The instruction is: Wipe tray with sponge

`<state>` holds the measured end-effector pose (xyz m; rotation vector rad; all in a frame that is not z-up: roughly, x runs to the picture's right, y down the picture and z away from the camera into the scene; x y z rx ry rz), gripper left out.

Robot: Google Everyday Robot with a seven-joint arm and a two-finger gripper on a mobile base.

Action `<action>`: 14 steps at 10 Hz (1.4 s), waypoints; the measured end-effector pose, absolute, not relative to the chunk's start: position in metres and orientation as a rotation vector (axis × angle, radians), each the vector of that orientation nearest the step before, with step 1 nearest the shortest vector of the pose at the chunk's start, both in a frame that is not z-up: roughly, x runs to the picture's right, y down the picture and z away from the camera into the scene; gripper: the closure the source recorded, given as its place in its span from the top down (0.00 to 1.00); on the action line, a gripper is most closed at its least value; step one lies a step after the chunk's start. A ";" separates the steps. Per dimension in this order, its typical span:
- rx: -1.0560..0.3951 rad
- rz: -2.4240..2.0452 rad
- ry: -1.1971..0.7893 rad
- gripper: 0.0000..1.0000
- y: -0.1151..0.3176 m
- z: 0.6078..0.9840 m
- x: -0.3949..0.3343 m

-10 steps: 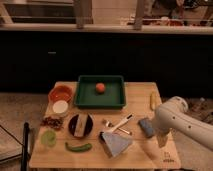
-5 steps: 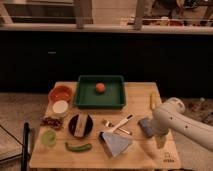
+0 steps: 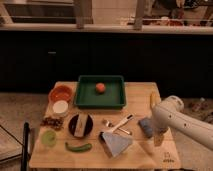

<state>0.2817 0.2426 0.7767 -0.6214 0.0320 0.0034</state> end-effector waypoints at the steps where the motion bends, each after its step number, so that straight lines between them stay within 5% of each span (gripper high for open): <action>1: -0.614 0.056 0.030 0.80 0.240 0.778 0.283; 14: -0.480 0.529 0.005 0.80 0.239 0.809 0.278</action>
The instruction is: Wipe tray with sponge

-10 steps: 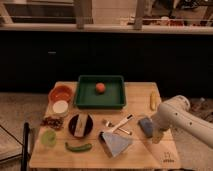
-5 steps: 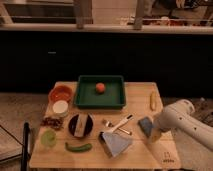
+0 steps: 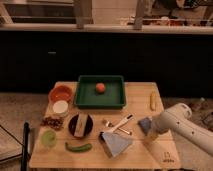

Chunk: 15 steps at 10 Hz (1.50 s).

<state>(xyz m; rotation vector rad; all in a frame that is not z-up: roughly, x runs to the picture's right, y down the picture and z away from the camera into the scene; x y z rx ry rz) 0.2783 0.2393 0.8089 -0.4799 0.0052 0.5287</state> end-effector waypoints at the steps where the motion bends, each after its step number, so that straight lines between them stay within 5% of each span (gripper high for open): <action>1: -0.483 0.555 -0.005 0.80 0.239 0.814 0.279; 5: -0.491 0.637 -0.041 0.73 0.234 0.826 0.282; 12: -0.526 0.707 -0.051 0.07 0.236 0.841 0.294; 15: -0.520 0.651 -0.067 0.06 0.232 0.832 0.302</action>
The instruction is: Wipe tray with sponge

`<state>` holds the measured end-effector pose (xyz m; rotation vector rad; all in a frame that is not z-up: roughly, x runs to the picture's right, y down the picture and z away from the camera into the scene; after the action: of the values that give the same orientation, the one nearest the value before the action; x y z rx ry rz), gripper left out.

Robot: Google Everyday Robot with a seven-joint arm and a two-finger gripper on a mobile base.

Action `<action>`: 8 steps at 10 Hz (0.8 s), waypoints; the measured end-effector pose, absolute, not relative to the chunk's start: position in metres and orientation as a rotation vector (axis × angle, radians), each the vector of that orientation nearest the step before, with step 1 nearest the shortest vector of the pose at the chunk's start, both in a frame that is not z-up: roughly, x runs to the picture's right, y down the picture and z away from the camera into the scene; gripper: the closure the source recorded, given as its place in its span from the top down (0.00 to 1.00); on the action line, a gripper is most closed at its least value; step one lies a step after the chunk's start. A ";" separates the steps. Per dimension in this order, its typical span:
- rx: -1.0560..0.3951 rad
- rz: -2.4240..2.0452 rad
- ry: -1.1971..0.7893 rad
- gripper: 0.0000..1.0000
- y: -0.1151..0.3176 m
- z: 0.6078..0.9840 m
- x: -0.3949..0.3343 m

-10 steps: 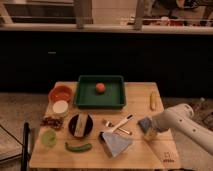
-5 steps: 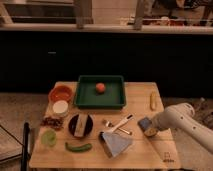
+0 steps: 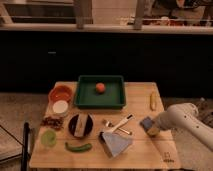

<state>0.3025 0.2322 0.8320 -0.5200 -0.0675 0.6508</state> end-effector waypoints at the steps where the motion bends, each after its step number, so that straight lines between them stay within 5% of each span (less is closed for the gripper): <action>1: -0.509 0.607 -0.088 0.06 0.223 0.823 0.300; 8: -0.498 0.369 -0.213 0.06 0.175 0.770 0.291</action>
<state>0.2915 0.1751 0.7702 -0.4976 -0.2129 0.3689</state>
